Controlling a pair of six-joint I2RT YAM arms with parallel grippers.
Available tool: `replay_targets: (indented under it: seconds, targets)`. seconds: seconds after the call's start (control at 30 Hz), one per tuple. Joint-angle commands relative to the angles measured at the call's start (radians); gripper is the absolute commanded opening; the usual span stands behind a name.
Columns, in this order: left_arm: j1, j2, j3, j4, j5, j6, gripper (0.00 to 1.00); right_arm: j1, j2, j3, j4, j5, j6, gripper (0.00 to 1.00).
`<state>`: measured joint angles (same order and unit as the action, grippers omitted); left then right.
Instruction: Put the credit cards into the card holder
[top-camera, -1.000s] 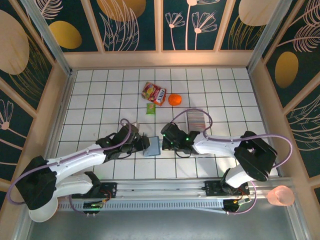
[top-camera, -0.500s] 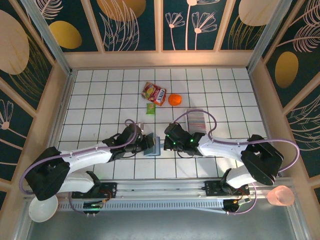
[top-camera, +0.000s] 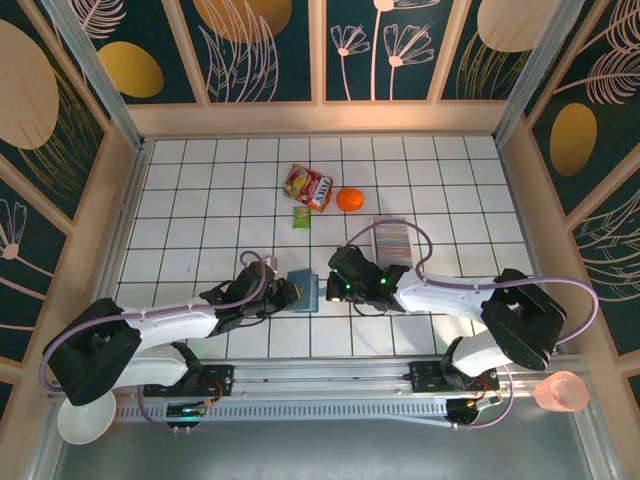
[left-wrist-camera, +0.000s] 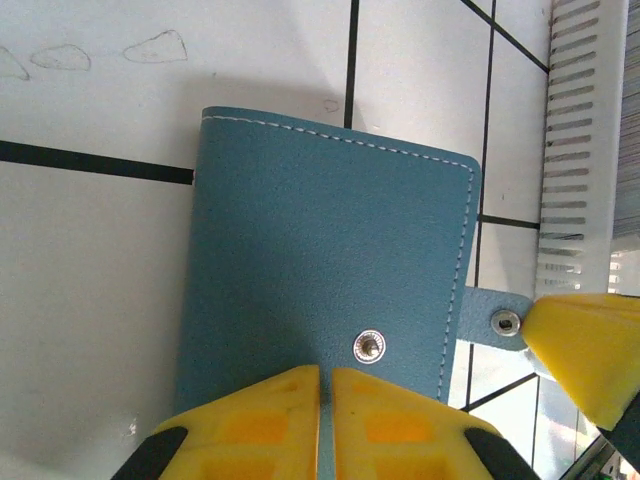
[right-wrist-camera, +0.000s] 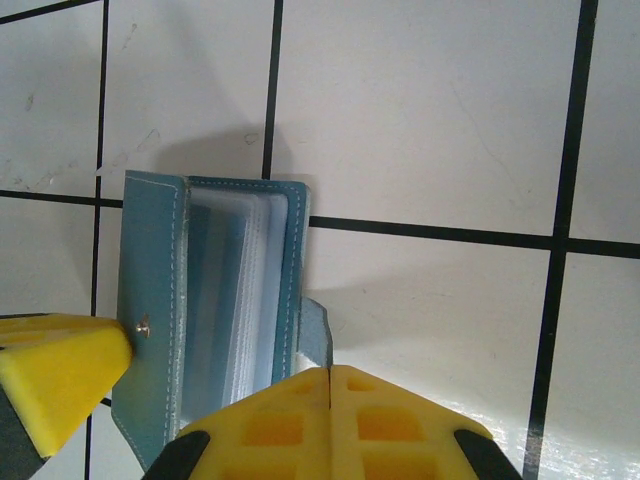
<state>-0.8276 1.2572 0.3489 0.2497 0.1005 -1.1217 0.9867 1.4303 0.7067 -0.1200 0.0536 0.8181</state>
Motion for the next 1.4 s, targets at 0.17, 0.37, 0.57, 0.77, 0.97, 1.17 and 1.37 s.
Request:
replay_targets:
  seconds: [0.17,0.37,0.57,0.77,0.97,1.17,1.37]
  targets:
    - [-0.002,-0.003,-0.023,0.021,0.012,-0.01,0.02,-0.02,0.016,0.025,0.07,-0.058,0.015,0.0]
    - [-0.003,0.026,-0.017,0.026,0.013,0.0,0.03,-0.022,0.034,0.025,0.14,-0.111,0.034,0.0]
    - [-0.004,0.101,-0.008,0.02,0.019,-0.003,0.03,-0.022,0.074,0.045,0.197,-0.149,0.053,0.0]
    - [-0.003,0.116,0.002,-0.018,0.004,0.005,0.03,-0.022,0.113,0.054,0.236,-0.186,0.067,0.0]
    - [-0.002,0.11,-0.008,-0.017,0.005,-0.002,0.03,-0.02,0.162,0.079,0.243,-0.203,0.067,0.0]
    - [-0.003,0.107,-0.014,-0.017,0.007,-0.002,0.0,-0.021,0.2,0.092,0.249,-0.214,0.067,0.0]
    - [-0.003,0.105,-0.016,-0.01,0.006,0.0,0.0,-0.014,0.227,0.099,0.249,-0.228,0.066,0.0]
